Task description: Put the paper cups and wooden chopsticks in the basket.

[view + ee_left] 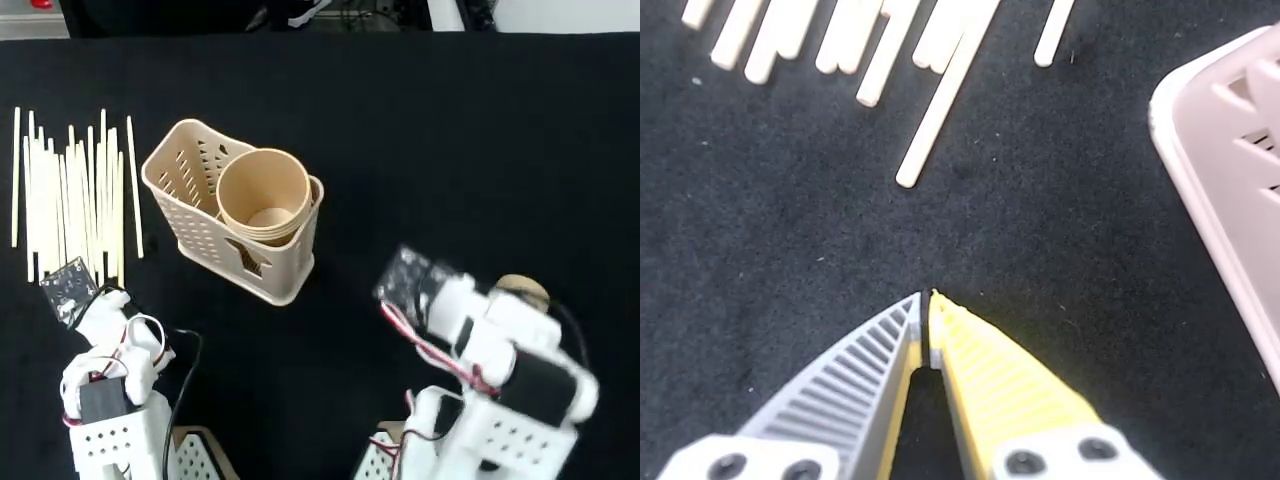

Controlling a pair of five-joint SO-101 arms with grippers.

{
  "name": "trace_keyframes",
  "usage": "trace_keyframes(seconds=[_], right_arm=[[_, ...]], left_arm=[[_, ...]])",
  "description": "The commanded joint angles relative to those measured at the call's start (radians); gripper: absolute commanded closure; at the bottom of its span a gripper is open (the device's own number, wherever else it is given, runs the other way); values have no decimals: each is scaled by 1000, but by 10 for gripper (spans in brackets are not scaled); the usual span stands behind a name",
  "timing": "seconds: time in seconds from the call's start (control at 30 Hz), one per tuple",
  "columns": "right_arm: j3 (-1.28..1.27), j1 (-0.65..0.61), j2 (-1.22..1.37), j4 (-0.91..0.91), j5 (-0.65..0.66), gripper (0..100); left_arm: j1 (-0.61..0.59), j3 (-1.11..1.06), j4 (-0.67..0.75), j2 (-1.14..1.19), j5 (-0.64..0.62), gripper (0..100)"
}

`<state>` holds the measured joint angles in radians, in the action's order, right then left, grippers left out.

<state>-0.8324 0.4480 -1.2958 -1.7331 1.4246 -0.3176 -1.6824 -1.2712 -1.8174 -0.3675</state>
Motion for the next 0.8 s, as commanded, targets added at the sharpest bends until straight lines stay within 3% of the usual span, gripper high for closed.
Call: trace_keyframes(seconds=[0.0,0.33,0.77], right_arm=[[-120,117,-120,-5,80,845],[-446,354,-211,322,181,845],[-595,370,-220,595,135,865]], left_arm=[[7,-16,-5,-5,-6,970],[7,-16,-5,-5,-6,970],[7,-16,-5,-5,-6,970]])
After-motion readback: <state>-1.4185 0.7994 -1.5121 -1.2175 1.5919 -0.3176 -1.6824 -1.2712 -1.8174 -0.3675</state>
